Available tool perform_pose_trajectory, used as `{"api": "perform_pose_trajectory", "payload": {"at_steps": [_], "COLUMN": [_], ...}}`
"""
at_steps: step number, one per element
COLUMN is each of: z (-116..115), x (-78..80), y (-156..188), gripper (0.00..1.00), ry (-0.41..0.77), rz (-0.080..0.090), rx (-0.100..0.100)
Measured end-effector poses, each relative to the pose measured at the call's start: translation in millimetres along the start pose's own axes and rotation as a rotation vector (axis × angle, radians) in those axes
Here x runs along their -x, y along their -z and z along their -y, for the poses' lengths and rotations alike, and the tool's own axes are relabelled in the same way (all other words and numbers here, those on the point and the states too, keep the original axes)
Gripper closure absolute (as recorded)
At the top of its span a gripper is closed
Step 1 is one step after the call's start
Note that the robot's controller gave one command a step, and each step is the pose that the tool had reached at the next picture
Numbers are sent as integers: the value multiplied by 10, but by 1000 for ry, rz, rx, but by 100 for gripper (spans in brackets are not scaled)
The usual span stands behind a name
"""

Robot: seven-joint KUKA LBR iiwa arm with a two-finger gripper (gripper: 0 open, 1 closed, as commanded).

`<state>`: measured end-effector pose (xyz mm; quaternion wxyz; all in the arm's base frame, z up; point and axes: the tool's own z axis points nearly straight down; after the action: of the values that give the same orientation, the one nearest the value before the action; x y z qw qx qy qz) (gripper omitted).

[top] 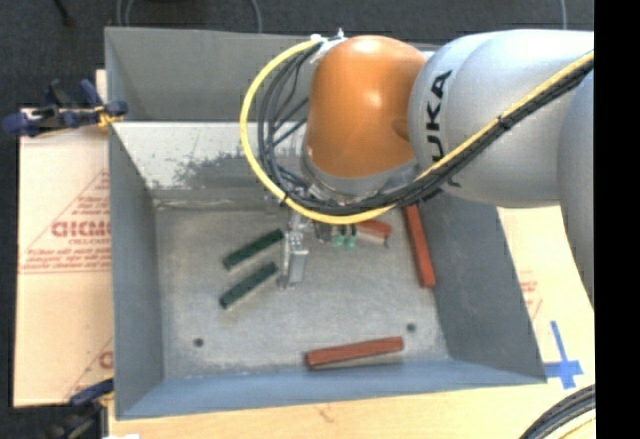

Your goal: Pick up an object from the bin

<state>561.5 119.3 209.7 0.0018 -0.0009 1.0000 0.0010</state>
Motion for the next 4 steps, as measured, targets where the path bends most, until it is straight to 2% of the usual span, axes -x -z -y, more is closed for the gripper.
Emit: {"api": "perform_pose_trajectory", "payload": {"at_steps": [1,2,3,4], "z": [1,38,31,0], "x": [0,205,287,502], "y": [0,-542,-732,-524], "gripper": [0,0,0,0], "ry": [-2,132,253,517], "rz": [0,3,-3,1], "rx": [0,-2,-2,-2]}}
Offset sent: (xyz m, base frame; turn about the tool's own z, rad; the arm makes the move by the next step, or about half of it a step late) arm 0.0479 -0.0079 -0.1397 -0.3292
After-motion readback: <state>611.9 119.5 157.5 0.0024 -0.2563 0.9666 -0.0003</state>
